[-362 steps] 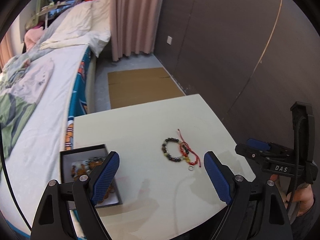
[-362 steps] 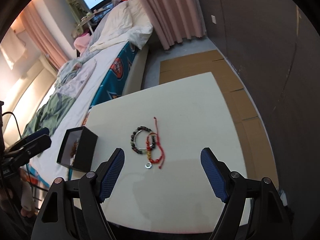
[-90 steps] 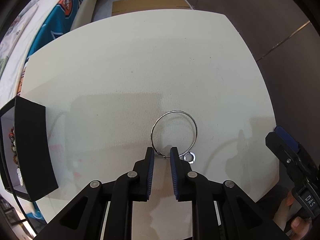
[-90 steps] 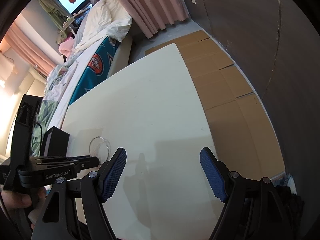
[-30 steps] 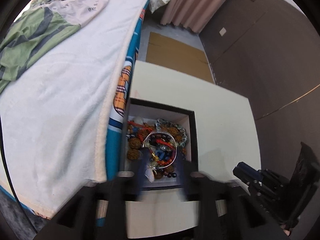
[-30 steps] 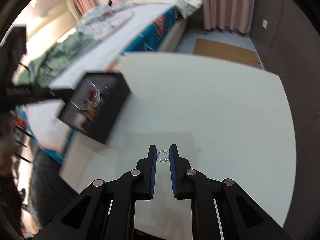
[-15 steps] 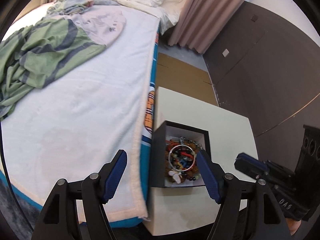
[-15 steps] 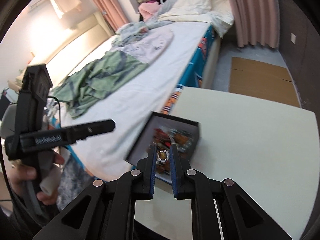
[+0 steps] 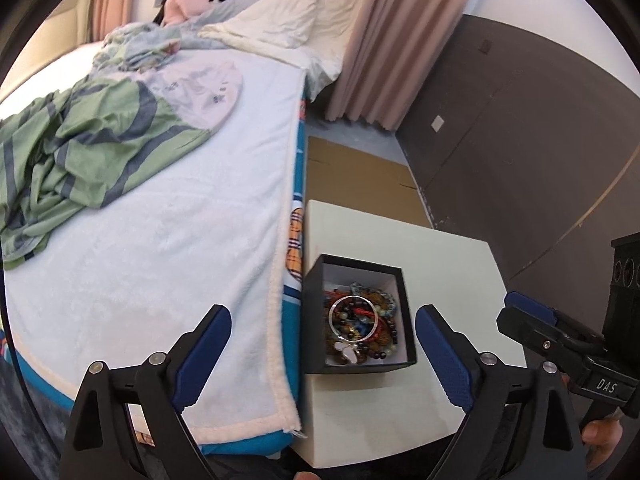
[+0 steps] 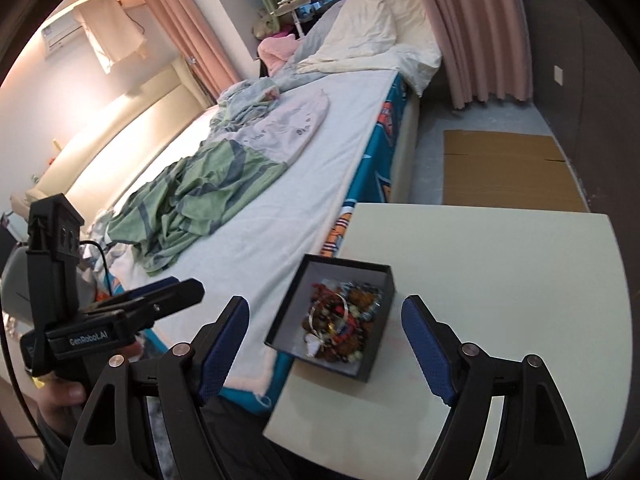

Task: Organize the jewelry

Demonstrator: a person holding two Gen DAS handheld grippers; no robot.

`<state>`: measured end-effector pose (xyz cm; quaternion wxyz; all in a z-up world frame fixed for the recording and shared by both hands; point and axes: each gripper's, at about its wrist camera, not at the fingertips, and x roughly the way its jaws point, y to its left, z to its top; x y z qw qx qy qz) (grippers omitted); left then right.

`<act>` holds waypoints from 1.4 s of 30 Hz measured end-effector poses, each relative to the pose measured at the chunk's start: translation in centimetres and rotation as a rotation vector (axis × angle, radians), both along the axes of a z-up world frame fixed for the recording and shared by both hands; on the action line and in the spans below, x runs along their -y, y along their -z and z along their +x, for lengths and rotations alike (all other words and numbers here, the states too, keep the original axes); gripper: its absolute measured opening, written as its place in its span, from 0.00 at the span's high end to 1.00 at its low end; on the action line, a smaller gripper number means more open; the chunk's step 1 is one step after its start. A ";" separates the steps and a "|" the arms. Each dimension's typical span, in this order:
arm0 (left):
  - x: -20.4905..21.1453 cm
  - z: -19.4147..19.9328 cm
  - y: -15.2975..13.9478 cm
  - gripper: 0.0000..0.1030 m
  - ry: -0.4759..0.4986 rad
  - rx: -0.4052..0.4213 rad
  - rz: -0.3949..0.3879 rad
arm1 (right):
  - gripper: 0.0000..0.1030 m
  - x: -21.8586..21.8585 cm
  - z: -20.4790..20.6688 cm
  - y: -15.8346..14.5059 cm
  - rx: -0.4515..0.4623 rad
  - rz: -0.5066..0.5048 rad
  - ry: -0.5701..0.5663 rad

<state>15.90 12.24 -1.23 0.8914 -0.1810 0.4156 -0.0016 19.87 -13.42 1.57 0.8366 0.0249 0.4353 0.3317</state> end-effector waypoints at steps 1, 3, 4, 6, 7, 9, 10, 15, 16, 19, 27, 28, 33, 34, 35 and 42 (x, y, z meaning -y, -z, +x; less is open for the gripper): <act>0.4 -0.2 -0.1 0.06 0.009 0.003 0.006 | 0.23 0.5 -0.2 -0.1 0.003 -0.001 0.006; 1.3 -0.6 -0.5 0.05 0.028 0.009 0.024 | 0.22 1.4 -0.8 -0.3 0.008 -0.006 0.023; 1.8 -0.8 -0.7 0.05 0.037 0.017 0.033 | 0.22 1.7 -1.0 -0.4 0.011 -0.010 0.033; 2.6 -1.3 -1.2 0.05 0.047 0.036 0.052 | 0.14 2.5 -1.5 -0.6 0.019 -0.016 0.054; 2.9 -1.6 -1.4 0.04 0.050 0.044 0.059 | 0.10 2.9 -1.8 -0.6 0.022 -0.016 0.063; 3.8 -2.2 -1.9 0.04 0.061 0.063 0.074 | 0.04 3.8 -2.4 -0.9 0.028 -0.010 0.083; 4.2 -2.5 -2.1 0.03 0.064 0.070 0.081 | 0.04 4.3 -2.7 -1.1 0.031 -0.009 0.093; 6.1 -4.2 -3.3 0.02 0.090 0.100 0.109 | 0.00 6.7 -4.3 -1.7 0.054 -0.013 0.143; 6.5 -4.7 -3.6 0.02 0.095 0.107 0.112 | 0.00 7.1 -4.7 -1.9 0.059 -0.011 0.150; 7.6 -5.9 -4.3 0.02 0.107 0.132 0.134 | 0.00 8.6 -6.0 -2.4 0.077 -0.005 0.175; 10.4 -10.2 -6.4 0.02 0.132 0.214 0.183 | 0.00 11.5 -9.9 -3.9 0.121 0.014 0.219; 10.6 -10.8 -6.6 0.02 0.132 0.224 0.185 | 0.00 11.8 -10.4 -4.0 0.128 0.015 0.225; 11.6 -13.7 -7.5 0.02 0.135 0.272 0.197 | 0.00 13.5 -13.3 -4.8 0.160 0.015 0.248; 11.9 -14.3 -7.6 0.02 0.136 0.280 0.201 | 0.00 13.7 -13.8 -5.0 0.165 0.016 0.252; 12.1 -14.9 -7.8 0.02 0.137 0.289 0.204 | 0.00 14.0 -14.4 -5.1 0.172 0.017 0.256; 13.1 -18.9 -8.9 0.02 0.147 0.345 0.213 | 0.00 15.6 -18.4 -6.5 0.238 0.013 0.280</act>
